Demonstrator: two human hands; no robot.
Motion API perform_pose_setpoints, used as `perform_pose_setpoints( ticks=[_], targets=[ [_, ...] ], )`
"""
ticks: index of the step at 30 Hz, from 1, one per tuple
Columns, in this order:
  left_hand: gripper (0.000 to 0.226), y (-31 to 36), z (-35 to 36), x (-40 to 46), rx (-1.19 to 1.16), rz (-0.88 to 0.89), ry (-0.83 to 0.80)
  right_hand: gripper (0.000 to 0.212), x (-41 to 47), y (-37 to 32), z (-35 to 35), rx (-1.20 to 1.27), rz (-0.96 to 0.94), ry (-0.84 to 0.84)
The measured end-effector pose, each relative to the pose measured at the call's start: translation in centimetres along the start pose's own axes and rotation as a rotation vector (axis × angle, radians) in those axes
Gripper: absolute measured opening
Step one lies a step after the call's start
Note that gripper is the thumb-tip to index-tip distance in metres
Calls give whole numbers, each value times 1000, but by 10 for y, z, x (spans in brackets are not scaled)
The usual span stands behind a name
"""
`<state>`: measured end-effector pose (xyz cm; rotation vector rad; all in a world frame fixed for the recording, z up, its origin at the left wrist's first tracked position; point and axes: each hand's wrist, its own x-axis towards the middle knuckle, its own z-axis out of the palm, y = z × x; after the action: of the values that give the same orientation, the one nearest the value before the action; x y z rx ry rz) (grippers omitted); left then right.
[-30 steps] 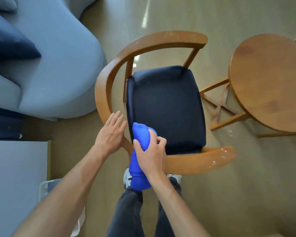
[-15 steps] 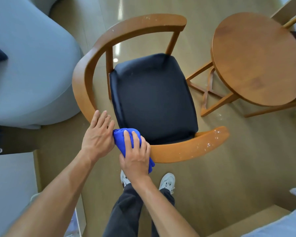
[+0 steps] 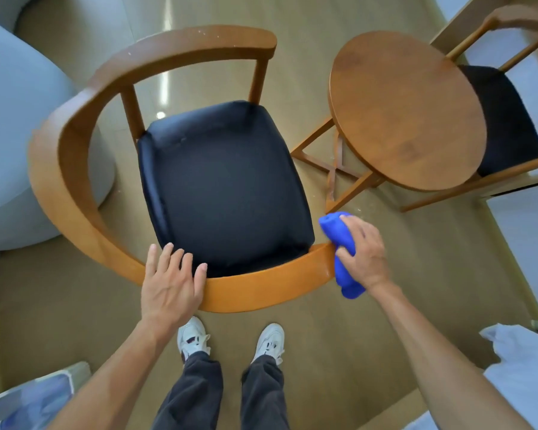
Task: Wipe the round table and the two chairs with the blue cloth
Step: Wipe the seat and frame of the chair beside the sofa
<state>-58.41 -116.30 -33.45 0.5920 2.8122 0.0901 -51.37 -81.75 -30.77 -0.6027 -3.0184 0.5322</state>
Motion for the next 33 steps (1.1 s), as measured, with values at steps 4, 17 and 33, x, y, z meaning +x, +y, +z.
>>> perform_pose_setpoints(
  ticks=[4, 17, 33],
  targets=[
    [58, 7, 5, 3, -79, -131, 45, 57, 25, 30, -7, 124, 377, 97],
    [65, 19, 18, 12, -121, -424, 31, 40, -79, -132, 73, 71, -365, 51],
    [53, 24, 11, 13, -137, -429, 55, 48, -80, -131, 71, 96, -5, 141]
  ],
)
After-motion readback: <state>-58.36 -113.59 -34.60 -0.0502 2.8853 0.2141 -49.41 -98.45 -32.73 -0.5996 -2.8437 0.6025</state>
